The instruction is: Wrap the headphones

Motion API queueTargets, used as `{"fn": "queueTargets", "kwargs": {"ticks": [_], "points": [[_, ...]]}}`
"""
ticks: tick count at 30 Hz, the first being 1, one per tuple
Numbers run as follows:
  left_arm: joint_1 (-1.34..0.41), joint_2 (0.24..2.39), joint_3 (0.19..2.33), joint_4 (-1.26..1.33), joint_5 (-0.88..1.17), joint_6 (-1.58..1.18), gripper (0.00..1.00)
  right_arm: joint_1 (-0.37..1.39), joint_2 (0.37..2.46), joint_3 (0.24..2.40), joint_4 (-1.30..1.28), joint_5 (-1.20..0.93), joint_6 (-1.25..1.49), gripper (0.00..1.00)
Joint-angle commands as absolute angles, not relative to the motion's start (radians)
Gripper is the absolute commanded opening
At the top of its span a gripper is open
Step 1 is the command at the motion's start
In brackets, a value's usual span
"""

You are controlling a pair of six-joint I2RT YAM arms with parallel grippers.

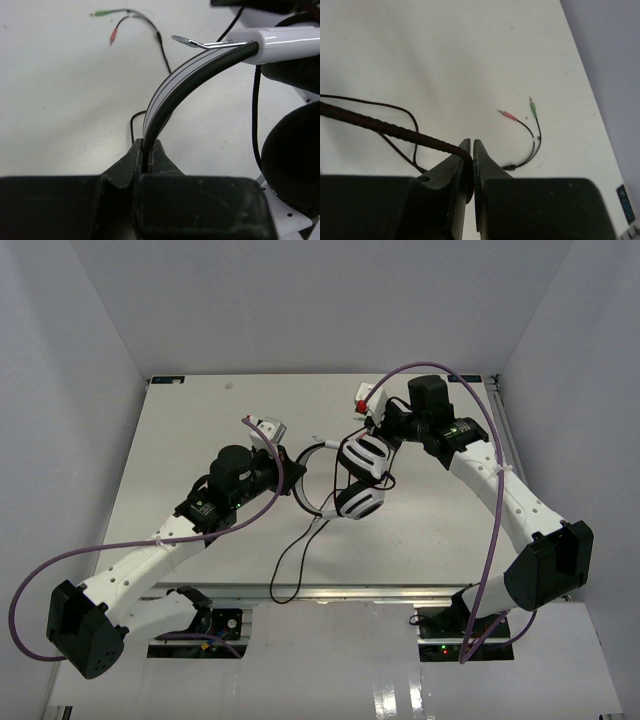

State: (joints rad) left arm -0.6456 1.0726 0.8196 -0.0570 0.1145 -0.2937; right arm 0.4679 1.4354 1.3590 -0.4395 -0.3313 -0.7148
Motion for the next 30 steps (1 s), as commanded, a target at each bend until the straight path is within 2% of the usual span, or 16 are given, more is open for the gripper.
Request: {"fn": "queueTargets", "kwargs": {"ticks": [1,5,11,14,19,30], "points": [[-0.646,0.972,0.852,0.021,0.148,-0.376,0.00,0.365,1.455,1.372,-0.366,-0.625,-0.544,0.13],[-0.646,0.966,0.931,0.007,0.150,-0.443,0.00,0.341,1.471,1.304,-0.291,-0.938,-0.409,0.16],[-0.649,1.025,1.091,-0.049,0.165,-0.541,0.00,0.341,1.487,1.156,0.102,-1.201,-0.031,0.25],[-0.653,1.056,1.159,-0.059,0.176,-0.578,0.00,0.350,1.511,1.099,0.326,-1.239,0.176,0.28],[-0.654,1.097,1.273,-0.092,0.145,-0.601,0.00,0.385,1.570,1.079,0.482,-1.244,0.301,0.33],[-0.653,1.152,1.456,-0.153,-0.178,-0.521,0.00,0.453,1.550,0.881,0.764,-1.239,0.440,0.44]]}}
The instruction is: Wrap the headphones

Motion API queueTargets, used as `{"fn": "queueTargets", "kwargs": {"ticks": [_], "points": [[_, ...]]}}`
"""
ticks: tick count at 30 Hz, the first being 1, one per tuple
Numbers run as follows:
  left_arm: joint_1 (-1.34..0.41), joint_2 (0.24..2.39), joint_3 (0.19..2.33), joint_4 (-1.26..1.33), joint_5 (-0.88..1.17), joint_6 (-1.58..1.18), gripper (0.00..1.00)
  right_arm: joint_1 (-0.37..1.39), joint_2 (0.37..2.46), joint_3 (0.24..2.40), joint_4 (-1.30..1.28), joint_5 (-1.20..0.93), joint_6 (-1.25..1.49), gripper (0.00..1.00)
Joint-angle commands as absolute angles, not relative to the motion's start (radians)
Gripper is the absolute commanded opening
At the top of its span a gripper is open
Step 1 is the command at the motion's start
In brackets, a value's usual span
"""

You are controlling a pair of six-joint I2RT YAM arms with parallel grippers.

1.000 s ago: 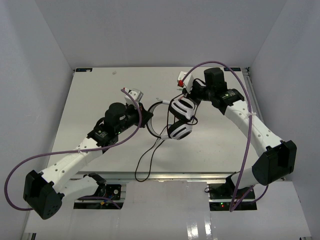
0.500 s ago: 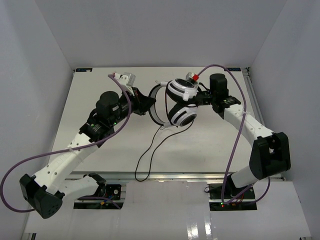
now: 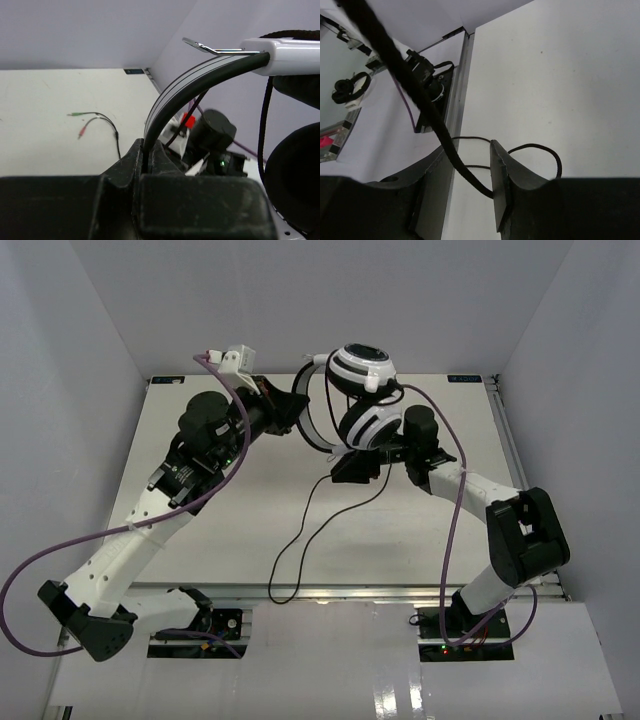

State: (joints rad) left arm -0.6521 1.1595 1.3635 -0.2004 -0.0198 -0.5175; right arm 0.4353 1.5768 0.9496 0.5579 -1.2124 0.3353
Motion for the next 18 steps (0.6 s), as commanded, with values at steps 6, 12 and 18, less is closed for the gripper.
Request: {"fn": "queueTargets", "kwargs": {"ticks": [6,12,18], "points": [[-0.653,1.189,1.522,-0.157,-0.242,-0.521,0.00,0.532,1.534,0.799,0.972,-1.249,0.542,0.46],[-0.651,1.265,1.645,-0.166,-0.337,-0.470,0.00,0.589,1.532,0.748,1.166,-1.274,0.626,0.46],[-0.604,1.364,1.720,-0.183,-0.419,-0.437,0.00,0.630,1.471,0.688,1.230,-1.299,0.629,0.40]]}}
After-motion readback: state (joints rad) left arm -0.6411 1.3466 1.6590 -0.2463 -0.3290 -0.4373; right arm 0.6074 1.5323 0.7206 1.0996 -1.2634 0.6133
